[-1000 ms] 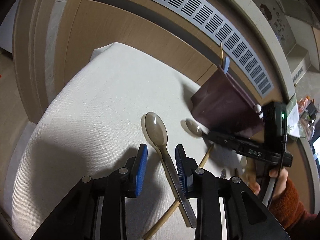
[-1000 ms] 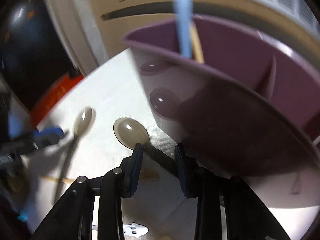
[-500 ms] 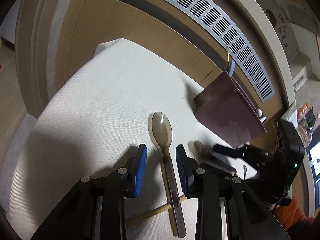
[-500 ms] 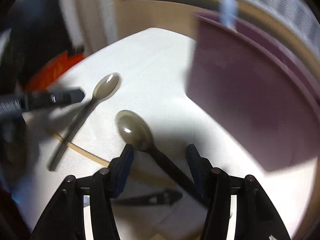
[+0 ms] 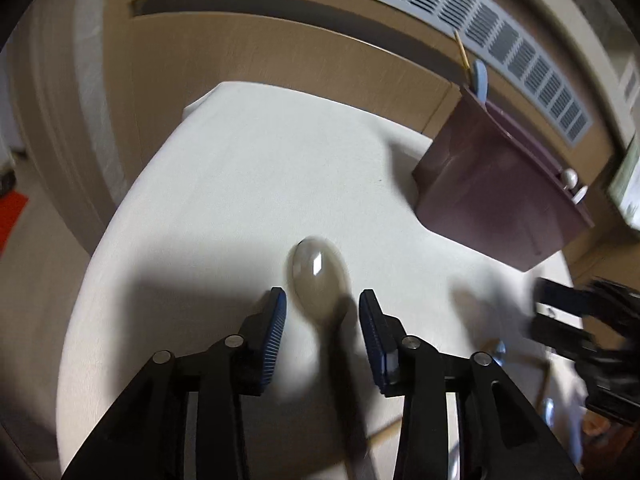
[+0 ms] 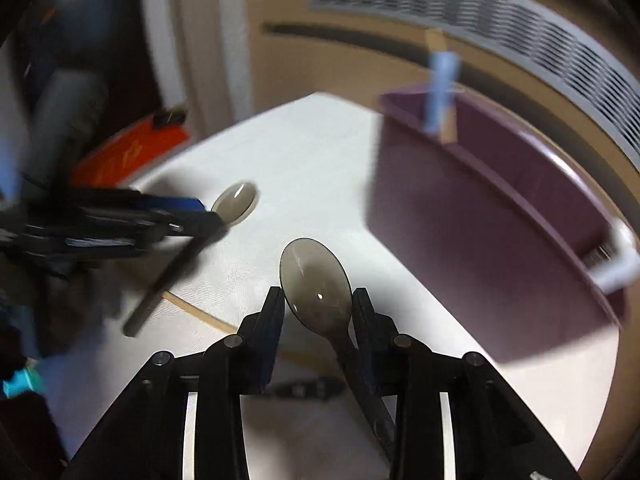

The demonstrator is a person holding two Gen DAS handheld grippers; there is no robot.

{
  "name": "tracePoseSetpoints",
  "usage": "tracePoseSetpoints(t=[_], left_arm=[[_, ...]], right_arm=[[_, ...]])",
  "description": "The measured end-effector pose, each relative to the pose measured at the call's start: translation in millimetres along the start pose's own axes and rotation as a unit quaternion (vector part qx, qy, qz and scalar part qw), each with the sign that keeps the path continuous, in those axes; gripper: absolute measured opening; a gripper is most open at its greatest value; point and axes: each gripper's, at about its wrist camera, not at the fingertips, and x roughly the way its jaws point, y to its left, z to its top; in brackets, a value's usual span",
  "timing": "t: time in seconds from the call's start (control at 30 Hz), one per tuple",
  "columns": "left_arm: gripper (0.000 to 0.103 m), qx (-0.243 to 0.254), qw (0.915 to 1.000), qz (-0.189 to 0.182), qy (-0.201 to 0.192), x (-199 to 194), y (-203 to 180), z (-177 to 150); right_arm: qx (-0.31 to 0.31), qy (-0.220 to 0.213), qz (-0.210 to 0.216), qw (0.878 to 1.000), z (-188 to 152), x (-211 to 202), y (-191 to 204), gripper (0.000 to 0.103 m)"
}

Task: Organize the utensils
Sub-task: 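Carry both grey spoons over the holder and open both tools to drop them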

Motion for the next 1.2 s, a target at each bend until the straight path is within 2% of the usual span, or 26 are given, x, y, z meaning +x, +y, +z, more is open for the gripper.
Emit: tracePoseSetpoints(t=[0.07,0.2,0.27,0.4,0.5,0.53,0.6,0.67,0.77,0.9,0.97,1.13,1.2], left_arm=[[0.046,0.023,0.9996,0.016,0.006,8,-13,5],[0.046,0.072,0.9938,0.083,0.012,23,-37,9],[0.046,0.075,0.9926,0.094,0.014,25,-40,9],[0.047,0.058,0.9951,0.076,0.025,24,-32,12],[0.046,0.066,0.995,0.07,0.029,23,-29,13],[0.035,0.063,0.9952,0.071,0.025,22,-29,13],[0.033,0.054,0.9969,0.056,0.014,15,-26,11],[0.033,0.047,0.9985,0.025,-0.016,-5,-28,6],[0.033,0.069,0.9939,-0.002,-0.086,-51,-41,-5],[0.033,0.085,0.987,-0.028,-0.133,-91,-55,-14],[0.033,0.092,0.9846,-0.036,-0.144,-102,-62,-15],[0.033,0.101,0.9745,-0.054,-0.193,-127,-78,-3],[0.033,0.107,0.9652,-0.074,-0.227,-148,-91,16]], right_arm=[[0.019,-0.015,-0.012,1.0,-6,-16,-5,0.031],[0.041,-0.052,-0.066,0.996,-19,-39,-10,0.03],[0.052,-0.07,-0.081,0.993,-25,-51,-14,0.029],[0.073,-0.093,-0.092,0.989,-45,-77,-21,0.029],[0.084,-0.107,-0.1,0.986,-51,-90,-19,0.029],[0.089,-0.11,-0.103,0.985,-49,-92,-21,0.029],[0.102,-0.118,-0.106,0.982,-47,-92,-26,0.029],[0.114,-0.125,-0.109,0.98,-52,-103,-28,0.029],[0.131,-0.136,-0.109,0.976,-54,-115,-31,0.029],[0.143,-0.146,-0.118,0.972,-56,-131,-33,0.029],[0.148,-0.153,-0.12,0.97,-56,-137,-33,0.029],[0.167,-0.172,-0.136,0.961,-54,-148,-35,0.029],[0.182,-0.189,-0.137,0.955,-50,-158,-40,0.029]])
